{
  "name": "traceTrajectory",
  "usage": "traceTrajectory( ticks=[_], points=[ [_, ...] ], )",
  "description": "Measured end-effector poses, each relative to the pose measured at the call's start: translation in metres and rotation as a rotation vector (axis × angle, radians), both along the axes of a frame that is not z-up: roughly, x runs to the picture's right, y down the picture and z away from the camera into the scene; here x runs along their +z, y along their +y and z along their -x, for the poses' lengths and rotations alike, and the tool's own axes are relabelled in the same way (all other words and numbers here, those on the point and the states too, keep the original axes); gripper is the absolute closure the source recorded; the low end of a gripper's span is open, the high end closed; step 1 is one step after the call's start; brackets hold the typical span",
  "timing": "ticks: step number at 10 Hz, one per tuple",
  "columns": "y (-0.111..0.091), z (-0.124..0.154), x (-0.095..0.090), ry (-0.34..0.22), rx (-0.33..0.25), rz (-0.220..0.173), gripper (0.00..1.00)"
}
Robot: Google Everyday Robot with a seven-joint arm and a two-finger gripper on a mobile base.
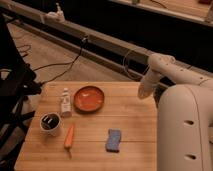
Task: Move the arm in a circular motion
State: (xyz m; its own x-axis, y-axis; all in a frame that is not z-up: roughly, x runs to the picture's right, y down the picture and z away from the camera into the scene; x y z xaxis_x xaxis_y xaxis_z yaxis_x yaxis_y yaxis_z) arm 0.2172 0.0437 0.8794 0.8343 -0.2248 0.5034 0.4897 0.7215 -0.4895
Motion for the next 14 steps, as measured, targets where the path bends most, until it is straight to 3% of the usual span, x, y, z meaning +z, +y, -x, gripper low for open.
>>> traceTrajectory(
  ticks=[2, 4, 7, 9, 10, 12, 14],
  points=[
    [-0.007, 0.058, 0.008, -0.119, -0.002, -0.01, 1.0],
    [0.005, 0.102, 0.005, -0.23, -0.022, 0.013, 1.0],
    [0.039, 0.122, -0.011, -0.313, -0.073, 0.073, 1.0],
    [0.055, 0.104, -0.027, -0.305, -0.073, 0.098, 1.0],
    [0.058, 0.086, -0.032, -0.272, -0.063, 0.098, 1.0],
    [0.048, 0.046, -0.034, -0.177, -0.035, 0.068, 1.0],
    [0.023, 0.018, -0.027, -0.09, -0.017, 0.018, 1.0]
  ],
)
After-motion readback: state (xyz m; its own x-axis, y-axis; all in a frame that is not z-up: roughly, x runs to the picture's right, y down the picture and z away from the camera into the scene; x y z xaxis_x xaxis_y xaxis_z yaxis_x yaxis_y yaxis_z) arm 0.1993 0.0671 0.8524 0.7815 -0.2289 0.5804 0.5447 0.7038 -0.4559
